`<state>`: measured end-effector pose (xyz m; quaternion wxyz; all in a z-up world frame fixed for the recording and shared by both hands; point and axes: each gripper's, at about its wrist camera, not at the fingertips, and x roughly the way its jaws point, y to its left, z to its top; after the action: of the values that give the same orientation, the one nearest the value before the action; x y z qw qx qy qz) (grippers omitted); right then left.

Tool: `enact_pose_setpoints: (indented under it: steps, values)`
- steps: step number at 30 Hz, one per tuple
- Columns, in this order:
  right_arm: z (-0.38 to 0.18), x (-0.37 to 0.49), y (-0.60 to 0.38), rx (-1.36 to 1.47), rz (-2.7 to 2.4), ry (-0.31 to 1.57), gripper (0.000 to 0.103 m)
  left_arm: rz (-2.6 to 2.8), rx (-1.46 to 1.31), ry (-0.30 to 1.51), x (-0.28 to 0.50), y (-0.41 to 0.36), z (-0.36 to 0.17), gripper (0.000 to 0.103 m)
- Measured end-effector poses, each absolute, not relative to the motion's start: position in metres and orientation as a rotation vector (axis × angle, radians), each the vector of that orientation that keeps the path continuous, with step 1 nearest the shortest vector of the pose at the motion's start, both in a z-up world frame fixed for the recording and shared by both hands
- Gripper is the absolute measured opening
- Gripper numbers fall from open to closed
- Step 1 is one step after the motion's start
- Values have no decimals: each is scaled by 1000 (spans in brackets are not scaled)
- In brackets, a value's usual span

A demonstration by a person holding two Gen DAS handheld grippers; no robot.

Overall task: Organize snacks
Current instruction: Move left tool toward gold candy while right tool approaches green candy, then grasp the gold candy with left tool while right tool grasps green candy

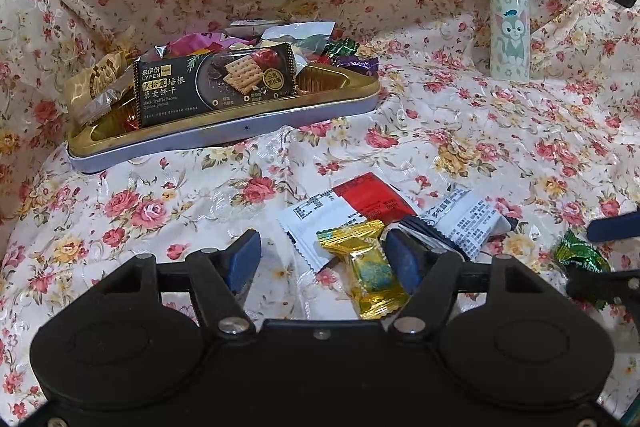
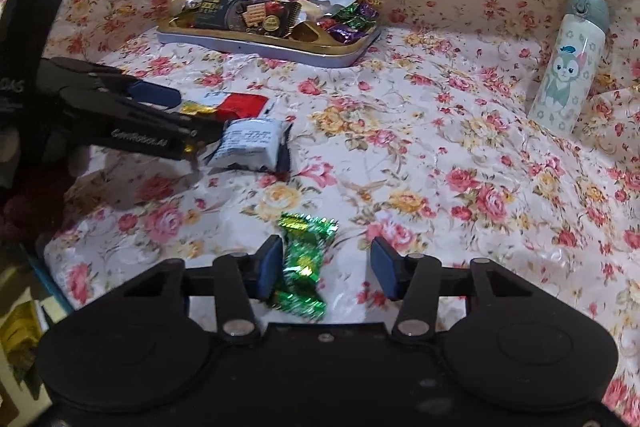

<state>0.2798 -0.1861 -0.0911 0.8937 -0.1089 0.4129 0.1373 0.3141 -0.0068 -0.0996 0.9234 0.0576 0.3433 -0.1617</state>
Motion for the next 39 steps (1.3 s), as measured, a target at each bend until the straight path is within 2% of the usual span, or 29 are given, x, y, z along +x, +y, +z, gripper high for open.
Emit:
enact_pose_setpoints:
  steps: [2,6,8,21,32,39]
  values:
    - [-92,276,-184,-221,290,863,46,-332,119,706,314,-7,-100,72]
    - [-92,270,-180,-222,306,862,25,-333,119,706,315,-7,-100,72]
    - [-91,271,-177,-241,294,854,21,-332,119,708,315,-7,-100,72]
    - [-96,302,-220,-131,87,792,20,-293,136,773,316,-10,-95,73]
    - [-107,335,-241,-130,103,689,20,-249,150,817,307,-12,-91,72]
    - [-112,340,-247,-99,120,653,20,-261,155,825,299,-19,-87,54]
